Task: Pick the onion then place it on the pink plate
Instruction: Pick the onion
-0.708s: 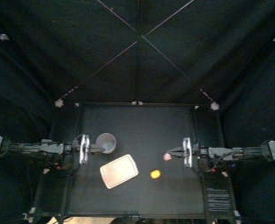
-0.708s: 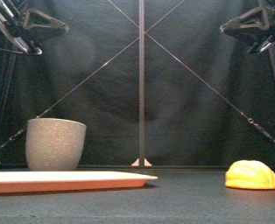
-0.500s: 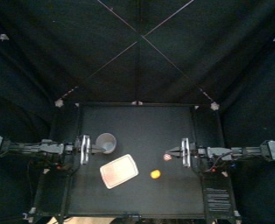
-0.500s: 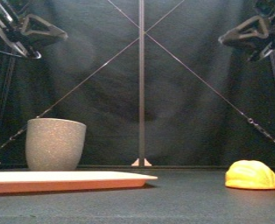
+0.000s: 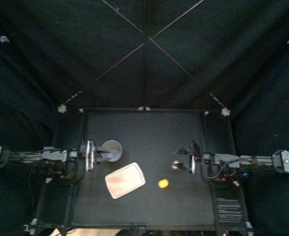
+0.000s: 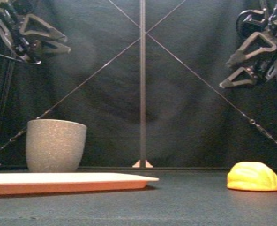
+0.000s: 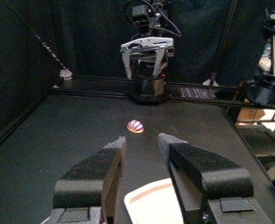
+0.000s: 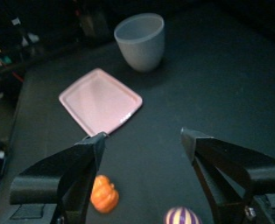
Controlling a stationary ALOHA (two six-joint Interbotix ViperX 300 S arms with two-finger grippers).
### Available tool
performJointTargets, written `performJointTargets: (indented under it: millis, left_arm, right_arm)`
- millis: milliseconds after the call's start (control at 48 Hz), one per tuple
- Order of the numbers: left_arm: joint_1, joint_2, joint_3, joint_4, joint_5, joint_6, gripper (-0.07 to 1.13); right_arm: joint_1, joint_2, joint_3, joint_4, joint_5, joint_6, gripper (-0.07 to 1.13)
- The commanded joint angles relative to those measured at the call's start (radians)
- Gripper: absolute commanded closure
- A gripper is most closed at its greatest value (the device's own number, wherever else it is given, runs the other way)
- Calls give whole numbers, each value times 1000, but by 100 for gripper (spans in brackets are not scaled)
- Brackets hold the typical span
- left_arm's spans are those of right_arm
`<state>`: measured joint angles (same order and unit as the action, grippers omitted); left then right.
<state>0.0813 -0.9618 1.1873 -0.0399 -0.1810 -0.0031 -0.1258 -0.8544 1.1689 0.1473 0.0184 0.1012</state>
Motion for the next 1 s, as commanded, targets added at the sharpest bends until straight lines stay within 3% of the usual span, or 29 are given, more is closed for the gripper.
performJointTargets:
  millis: [21,229,646,1000]
  left_arm:
    - [2,3,-25,-3,-8,3,30]
    - [3,3,-28,-5,-14,3,30]
    - [26,3,-18,-3,-40,8,30]
    - [46,3,-3,-3,-37,8,30]
  right_arm:
    - [-6,12,-26,0,152,3,5]
    - [-25,80,-23,17,322,18,5]
    - [-66,353,-35,-66,255,18,5]
    - [-80,489,-54,-64,202,18,5]
